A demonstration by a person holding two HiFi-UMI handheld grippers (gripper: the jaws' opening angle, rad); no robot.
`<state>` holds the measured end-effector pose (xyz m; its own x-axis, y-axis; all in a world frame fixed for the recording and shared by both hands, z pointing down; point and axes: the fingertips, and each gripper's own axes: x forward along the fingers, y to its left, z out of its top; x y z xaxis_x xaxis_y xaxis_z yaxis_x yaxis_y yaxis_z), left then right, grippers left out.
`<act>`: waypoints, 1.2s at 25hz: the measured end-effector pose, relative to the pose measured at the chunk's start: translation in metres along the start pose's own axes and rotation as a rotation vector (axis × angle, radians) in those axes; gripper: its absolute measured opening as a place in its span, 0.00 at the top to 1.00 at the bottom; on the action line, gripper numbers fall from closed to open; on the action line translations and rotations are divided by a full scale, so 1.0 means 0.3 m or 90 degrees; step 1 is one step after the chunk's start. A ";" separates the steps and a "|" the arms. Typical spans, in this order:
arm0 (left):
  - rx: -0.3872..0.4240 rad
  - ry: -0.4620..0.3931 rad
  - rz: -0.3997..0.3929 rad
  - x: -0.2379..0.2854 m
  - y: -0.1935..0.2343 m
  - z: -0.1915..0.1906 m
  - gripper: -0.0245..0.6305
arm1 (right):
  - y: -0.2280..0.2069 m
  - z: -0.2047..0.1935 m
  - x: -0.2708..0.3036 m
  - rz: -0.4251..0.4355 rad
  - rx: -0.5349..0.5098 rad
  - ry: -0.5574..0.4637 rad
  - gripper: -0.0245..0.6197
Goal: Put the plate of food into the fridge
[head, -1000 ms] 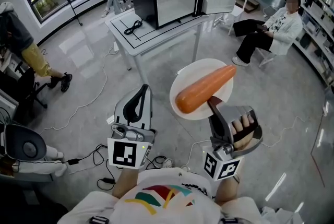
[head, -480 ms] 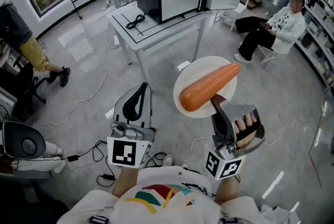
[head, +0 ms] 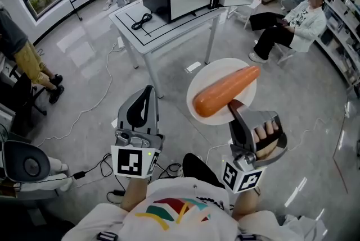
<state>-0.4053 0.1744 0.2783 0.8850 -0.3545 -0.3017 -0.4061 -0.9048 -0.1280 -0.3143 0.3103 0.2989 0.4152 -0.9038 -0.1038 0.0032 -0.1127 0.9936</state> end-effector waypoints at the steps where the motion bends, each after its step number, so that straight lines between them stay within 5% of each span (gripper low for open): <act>1: 0.001 0.000 -0.002 0.009 0.005 0.000 0.95 | 0.000 0.000 0.010 0.001 0.002 0.000 0.90; 13: -0.003 -0.013 -0.021 0.095 -0.002 -0.037 0.95 | 0.032 -0.054 0.093 -0.001 0.000 0.008 0.90; 30: 0.026 -0.005 0.005 0.639 0.109 -0.177 0.95 | 0.069 -0.349 0.623 0.019 0.012 -0.025 0.90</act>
<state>-0.2369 0.0643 0.2665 0.8798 -0.3598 -0.3105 -0.4224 -0.8915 -0.1638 -0.1415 0.1822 0.3046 0.3781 -0.9227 -0.0758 -0.0262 -0.0925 0.9954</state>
